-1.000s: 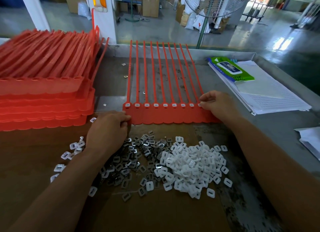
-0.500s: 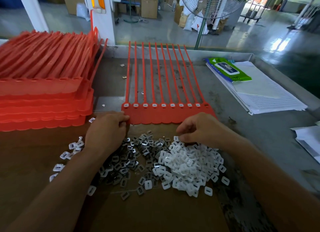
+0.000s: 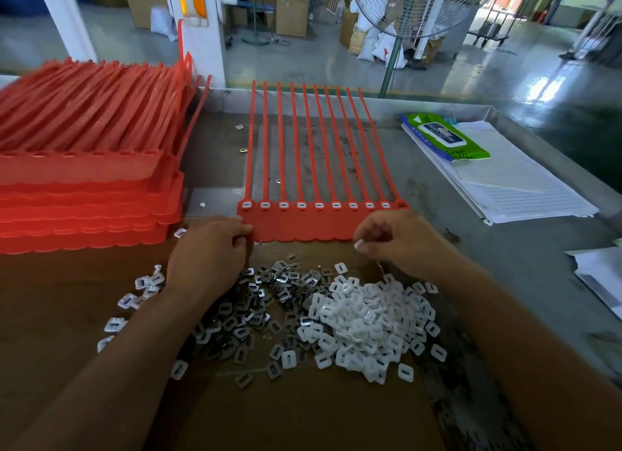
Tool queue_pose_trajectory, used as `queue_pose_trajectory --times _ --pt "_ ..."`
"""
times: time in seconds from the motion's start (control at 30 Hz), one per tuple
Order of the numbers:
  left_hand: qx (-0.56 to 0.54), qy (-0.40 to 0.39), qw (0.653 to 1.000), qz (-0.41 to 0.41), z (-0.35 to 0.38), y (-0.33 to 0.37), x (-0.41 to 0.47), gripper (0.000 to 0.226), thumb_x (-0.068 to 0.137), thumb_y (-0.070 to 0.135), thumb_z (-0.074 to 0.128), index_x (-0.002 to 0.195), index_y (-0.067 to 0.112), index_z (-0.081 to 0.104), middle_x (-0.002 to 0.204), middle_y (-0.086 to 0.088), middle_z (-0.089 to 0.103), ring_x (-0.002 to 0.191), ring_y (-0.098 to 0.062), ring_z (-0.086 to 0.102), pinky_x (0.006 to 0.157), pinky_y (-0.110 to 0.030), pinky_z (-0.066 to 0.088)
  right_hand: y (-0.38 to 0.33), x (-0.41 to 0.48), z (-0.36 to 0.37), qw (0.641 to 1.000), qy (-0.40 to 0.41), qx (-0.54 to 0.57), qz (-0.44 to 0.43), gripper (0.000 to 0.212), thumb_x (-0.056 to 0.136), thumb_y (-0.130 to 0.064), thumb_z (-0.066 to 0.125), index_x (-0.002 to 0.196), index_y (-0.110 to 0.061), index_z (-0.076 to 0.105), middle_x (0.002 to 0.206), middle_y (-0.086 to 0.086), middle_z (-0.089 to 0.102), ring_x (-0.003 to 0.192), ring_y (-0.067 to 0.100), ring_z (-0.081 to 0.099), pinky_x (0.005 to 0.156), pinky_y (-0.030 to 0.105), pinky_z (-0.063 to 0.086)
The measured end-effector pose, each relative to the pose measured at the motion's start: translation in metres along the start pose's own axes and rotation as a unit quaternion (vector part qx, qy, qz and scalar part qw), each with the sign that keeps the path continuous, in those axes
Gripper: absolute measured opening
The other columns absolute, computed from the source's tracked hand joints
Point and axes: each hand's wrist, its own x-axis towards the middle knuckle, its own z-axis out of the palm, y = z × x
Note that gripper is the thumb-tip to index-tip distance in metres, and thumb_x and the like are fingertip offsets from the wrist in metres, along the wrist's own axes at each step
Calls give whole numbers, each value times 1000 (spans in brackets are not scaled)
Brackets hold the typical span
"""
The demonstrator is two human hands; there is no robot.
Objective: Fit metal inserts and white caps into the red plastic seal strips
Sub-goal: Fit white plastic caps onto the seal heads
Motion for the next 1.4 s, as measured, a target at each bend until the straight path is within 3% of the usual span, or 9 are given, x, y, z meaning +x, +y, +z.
queue_pose_trajectory --times 0.17,0.3,0.67,0.87,1.03,1.13,1.23,1.4 --pt "-3 4 1000 -2 1 0 0 28 83 8 53 107 12 66 120 -4 61 112 -21 55 98 -30 36 27 15 -13 986 147 55 61 15 81 -11 68 76 -23 60 79 -8 62 75 4 56 69 18 41" --pt "-3 10 1000 0 1 -2 -1 27 82 6 54 106 11 67 119 -5 62 111 -21 55 97 -29 37 52 28 -27 963 233 30 135 9 81 -13 66 91 -14 67 88 2 64 82 13 56 79 26 42" --pt "-4 6 1000 -3 1 0 -1 28 83 7 53 108 12 66 120 -4 60 112 -20 54 98 -30 36 67 54 -31 967 183 22 174 9 83 -11 64 91 -9 69 89 10 65 80 16 55 74 26 40" --pt "-2 5 1000 -2 1 1 0 28 84 8 53 108 11 65 120 -5 61 112 -21 54 98 -29 35 68 55 -33 972 165 -27 167 2 83 -14 64 83 -15 66 89 6 64 86 18 56 81 32 43" --pt "-4 1 1000 -4 0 2 -1 28 84 8 54 109 12 65 120 -4 61 111 -20 55 97 -30 36 68 55 -30 967 196 -7 162 9 80 -11 67 77 -17 62 85 5 62 83 16 55 75 28 42" --pt "-1 1 1000 -7 0 2 0 28 84 9 53 110 13 65 122 -3 60 112 -19 54 98 -29 36 67 56 -29 961 217 28 172 12 77 -7 69 78 -17 64 83 4 62 81 15 56 78 29 45" --pt "0 2 1000 -6 0 2 0 28 83 8 53 109 13 65 121 -3 60 111 -20 55 98 -29 36 65 60 -32 957 209 64 193 13 75 -4 70 81 -15 67 82 2 60 69 5 52 73 24 41" --pt "-5 6 1000 -5 0 3 -1 28 83 7 54 108 12 65 120 -4 60 111 -20 55 97 -29 37 66 59 -34 966 172 53 188 12 80 -6 67 91 -11 67 87 6 61 78 12 53 73 24 40"
